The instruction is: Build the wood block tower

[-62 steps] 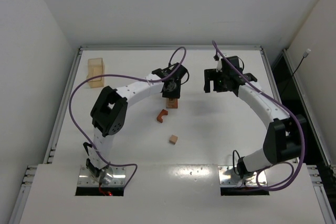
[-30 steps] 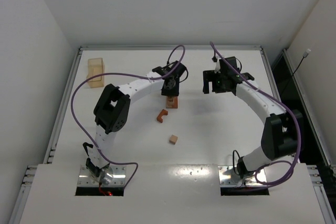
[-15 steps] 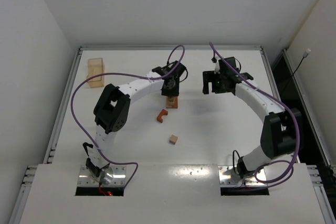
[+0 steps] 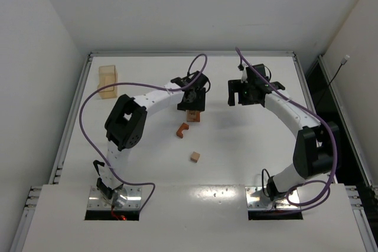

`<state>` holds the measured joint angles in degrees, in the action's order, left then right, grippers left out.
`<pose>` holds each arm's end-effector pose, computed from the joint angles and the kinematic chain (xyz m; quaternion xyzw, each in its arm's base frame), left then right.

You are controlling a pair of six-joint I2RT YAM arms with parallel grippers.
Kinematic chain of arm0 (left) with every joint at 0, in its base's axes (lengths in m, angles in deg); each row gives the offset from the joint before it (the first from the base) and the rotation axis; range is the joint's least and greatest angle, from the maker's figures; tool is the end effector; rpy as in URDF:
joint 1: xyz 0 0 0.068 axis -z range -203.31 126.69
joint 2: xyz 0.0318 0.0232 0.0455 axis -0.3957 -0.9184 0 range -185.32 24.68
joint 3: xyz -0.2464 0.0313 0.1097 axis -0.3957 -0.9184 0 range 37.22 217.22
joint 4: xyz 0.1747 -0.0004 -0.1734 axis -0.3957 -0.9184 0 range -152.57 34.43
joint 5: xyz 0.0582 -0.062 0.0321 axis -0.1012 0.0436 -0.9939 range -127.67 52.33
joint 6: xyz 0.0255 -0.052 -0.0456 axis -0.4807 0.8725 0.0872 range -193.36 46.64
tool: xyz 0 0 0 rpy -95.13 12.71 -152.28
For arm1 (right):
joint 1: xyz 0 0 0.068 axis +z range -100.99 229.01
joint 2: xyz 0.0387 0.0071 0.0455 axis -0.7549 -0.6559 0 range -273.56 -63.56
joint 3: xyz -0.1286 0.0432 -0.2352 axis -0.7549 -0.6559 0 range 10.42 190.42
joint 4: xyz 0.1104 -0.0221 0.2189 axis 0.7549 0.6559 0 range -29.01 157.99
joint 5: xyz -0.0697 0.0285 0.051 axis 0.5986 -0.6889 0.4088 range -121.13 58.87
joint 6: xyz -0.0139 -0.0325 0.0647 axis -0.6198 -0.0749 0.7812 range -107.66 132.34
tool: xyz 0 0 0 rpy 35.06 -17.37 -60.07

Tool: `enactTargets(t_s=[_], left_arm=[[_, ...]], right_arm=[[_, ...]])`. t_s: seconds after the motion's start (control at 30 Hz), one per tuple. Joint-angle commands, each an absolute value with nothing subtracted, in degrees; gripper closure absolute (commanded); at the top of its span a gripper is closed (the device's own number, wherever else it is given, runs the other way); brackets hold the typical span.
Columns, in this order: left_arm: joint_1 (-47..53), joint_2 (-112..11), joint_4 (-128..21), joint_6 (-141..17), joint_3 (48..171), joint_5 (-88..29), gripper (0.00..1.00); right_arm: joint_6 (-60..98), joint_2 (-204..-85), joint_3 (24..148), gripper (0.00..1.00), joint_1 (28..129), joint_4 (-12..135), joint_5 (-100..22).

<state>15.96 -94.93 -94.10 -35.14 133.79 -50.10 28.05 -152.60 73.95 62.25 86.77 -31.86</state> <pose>0.3549 -0.2731 0.1897 -0.0178 0.9639 -0.0710 0.2561 0.3235 0.0770 0.2260 0.0182 0.9433 0.0887 0.3194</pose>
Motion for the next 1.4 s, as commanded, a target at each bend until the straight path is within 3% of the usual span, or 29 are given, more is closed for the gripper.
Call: enactTargets(t_s=[0.0,0.03,0.17,0.43,0.6,0.83,0.97,1.13,1.37], left_arm=[[15.54,-93.01,-94.24,-34.25,132.41,-48.57,0.37],[15.54,-93.01,-93.72,-34.77,132.41,-48.57,0.3],[15.54,-92.48,-93.72,-34.78,131.88,-48.57,0.22],[15.54,-89.23,-92.57,-35.92,131.88,-49.1,0.21],[18.34,-80.01,-89.67,-39.95,128.9,-50.67,0.21],[18.62,-66.65,-87.04,-47.86,124.5,-56.21,0.04],[10.9,-60.41,-87.04,-50.06,121.25,-54.74,0.01],[-3.94,-56.89,-90.89,-52.08,116.95,-48.14,0.01],[-9.69,-50.91,-90.2,-54.55,109.13,-44.97,0.01]], right_arm=[[29.04,-152.51,75.11,0.2,62.02,85.16,-32.89],[29.04,-152.51,75.11,0.2,62.02,85.16,-32.89],[29.04,-152.51,75.11,0.2,62.02,85.16,-32.89],[28.52,-151.98,75.11,0.2,62.54,85.16,-31.49],[24.22,-150.23,72.13,0.2,62.55,84.02,-31.48],[15.17,-143.2,66.15,0.17,64.74,82.35,-39.38],[6.22,-141.96,65.35,0.07,73.08,84.8,-42.64],[-1.89,-144.33,66.58,0.06,90.56,87.79,-40.72],[-4.35,-146.88,66.06,0.1,100.86,82.26,-35.98]])
